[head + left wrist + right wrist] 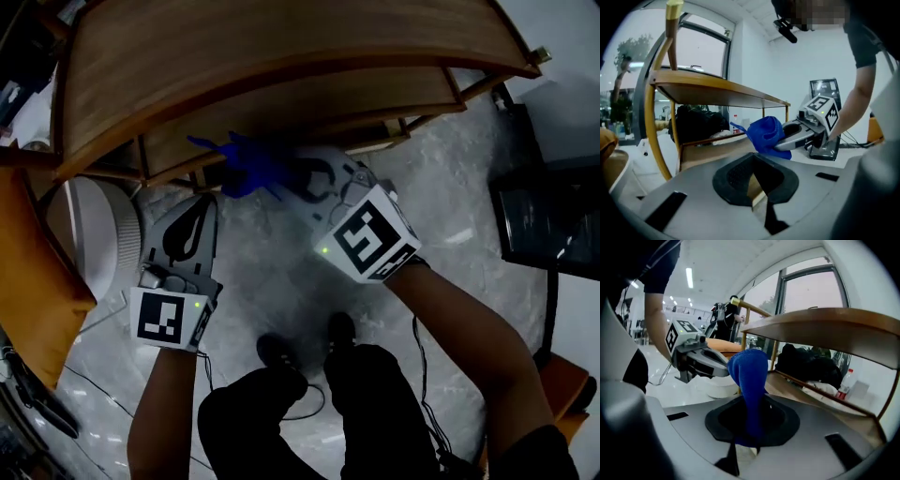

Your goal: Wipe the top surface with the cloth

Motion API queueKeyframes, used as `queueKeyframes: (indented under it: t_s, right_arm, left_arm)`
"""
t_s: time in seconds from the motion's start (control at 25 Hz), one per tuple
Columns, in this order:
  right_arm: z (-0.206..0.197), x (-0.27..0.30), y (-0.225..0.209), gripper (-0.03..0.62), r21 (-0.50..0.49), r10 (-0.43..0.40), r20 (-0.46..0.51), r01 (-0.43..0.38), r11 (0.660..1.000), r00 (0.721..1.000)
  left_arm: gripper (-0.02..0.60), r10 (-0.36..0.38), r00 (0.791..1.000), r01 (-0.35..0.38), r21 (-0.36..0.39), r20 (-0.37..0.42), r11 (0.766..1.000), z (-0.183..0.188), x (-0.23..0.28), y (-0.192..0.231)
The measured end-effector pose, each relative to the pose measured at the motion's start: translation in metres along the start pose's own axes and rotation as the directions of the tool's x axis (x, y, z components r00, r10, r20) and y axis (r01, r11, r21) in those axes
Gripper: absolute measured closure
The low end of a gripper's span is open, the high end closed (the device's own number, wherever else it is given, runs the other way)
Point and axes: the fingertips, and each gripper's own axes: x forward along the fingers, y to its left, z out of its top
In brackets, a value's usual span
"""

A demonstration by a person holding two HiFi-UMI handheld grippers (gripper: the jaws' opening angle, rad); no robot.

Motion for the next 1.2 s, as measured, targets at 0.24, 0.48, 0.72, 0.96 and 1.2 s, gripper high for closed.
queueKeyframes:
  t_s: [0.24, 0.48, 0.72, 0.96, 1.2]
  right_arm:
    - [0.022, -0.095, 0.093, 0.539, 0.235, 0.099, 0.009, -0.098, 0.967, 0.995]
    - [0.076, -0.195, 0.160, 0.539, 0.368, 0.197, -0.009, -0.180, 0.912, 0.980]
    - [0.161, -0.285, 0.149, 0.539, 0.451, 0.220, 0.058, -0.222, 0.864, 0.974]
    - [0.256, -0.370, 0.114, 0.539, 0.421, 0.174, 0.156, -0.225, 0.879, 0.972]
    - [0.351, -0.413, 0.112, 0.539, 0.361, 0.137, 0.241, -0.220, 0.906, 0.961]
  left_arm:
    - [0.571, 0.008, 0.984, -0.038, -0.165, -0.176, 0.986, -0.013, -0.094, -0.057]
    - [0.571, 0.026, 0.976, -0.088, -0.285, -0.216, 0.954, 0.036, -0.185, -0.100]
    - [0.571, 0.040, 0.991, -0.081, -0.329, -0.130, 0.941, 0.149, -0.241, -0.132]
    - [0.571, 0.019, 0.999, -0.030, -0.294, -0.041, 0.955, 0.259, -0.281, -0.176]
    - [0.570, 0.011, 1.000, -0.004, -0.276, 0.023, 0.961, 0.319, -0.326, -0.162]
